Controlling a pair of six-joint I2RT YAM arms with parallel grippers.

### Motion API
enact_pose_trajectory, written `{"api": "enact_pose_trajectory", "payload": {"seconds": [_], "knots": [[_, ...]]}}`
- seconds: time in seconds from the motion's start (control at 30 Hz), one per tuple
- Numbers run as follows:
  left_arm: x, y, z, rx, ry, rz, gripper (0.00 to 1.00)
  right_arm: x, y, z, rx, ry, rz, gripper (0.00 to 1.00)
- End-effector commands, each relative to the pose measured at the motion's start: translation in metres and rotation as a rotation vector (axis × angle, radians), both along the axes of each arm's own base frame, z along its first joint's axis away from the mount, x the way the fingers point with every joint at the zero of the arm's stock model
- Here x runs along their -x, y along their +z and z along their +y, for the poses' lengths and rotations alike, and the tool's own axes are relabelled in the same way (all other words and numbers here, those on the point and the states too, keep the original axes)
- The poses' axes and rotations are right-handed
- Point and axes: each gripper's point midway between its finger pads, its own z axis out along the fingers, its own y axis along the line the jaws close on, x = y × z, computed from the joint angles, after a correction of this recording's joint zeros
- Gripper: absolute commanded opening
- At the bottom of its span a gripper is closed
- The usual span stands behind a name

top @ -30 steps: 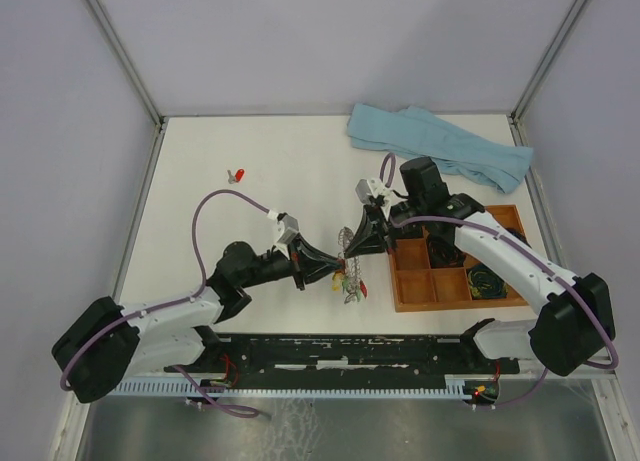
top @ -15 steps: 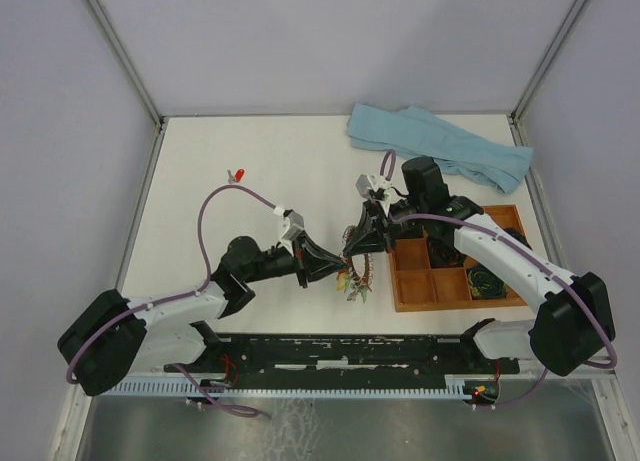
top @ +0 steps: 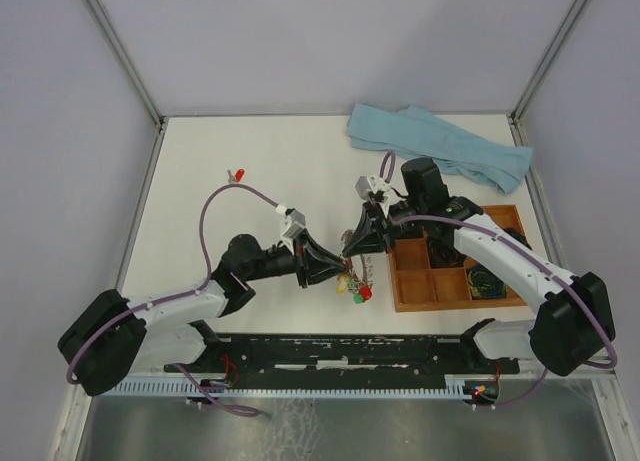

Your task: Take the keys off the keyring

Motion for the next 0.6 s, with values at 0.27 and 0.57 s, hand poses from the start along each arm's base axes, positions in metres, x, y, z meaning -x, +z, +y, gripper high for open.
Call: {"api": "enact_pose_trajectory", "payload": {"seconds": [0.27,0.57], "knots": [[0.004,0.038,0.038,0.095,0.16,-0.193,0.54,0.009,0.026,0.0,-0.091,0.086,-0.113,0.01],[0.005,0.048,0.031,0.108,0.121,-0.262,0.34,0.012,0.027,-0.001,-0.099,0.103,-0.114,0.01]]}}
